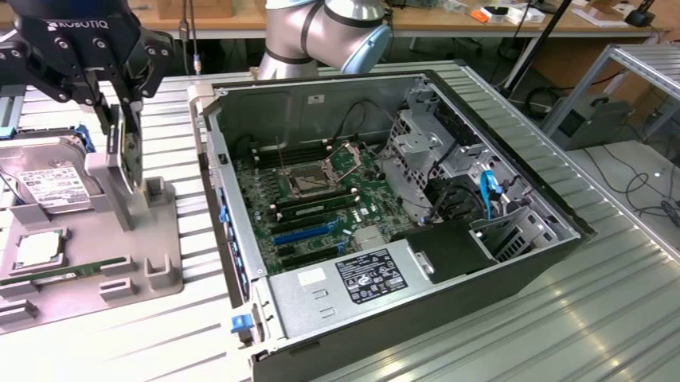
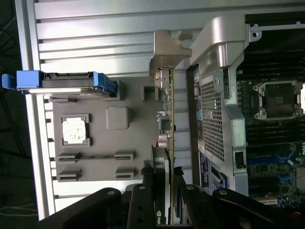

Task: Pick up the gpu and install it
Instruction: 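Pick up the gpu and move the gpu toward the slot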

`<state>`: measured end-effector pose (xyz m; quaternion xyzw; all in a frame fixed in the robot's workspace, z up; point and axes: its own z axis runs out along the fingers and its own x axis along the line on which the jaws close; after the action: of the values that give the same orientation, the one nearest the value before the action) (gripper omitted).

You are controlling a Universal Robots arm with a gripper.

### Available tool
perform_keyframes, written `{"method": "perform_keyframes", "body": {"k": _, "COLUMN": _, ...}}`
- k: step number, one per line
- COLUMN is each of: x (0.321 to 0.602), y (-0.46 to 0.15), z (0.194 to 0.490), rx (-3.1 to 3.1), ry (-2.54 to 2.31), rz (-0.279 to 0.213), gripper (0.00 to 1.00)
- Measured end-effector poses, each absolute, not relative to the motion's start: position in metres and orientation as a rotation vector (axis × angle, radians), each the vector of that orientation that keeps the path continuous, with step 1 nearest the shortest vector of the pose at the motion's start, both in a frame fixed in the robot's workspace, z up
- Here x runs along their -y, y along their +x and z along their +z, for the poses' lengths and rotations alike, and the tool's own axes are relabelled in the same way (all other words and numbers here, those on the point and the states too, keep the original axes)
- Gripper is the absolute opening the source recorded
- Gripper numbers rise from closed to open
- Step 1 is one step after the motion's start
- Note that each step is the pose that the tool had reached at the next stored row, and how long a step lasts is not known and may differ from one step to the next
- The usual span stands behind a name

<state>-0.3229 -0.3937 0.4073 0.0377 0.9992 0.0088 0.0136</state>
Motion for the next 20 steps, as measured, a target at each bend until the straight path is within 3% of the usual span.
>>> {"method": "perform_keyframes", "body": {"k": 20, "x": 0.394, "y": -0.323, "z": 0.427, "rx": -3.112, "ry": 0.117, "rz": 0.028, "gripper": 0.27}}
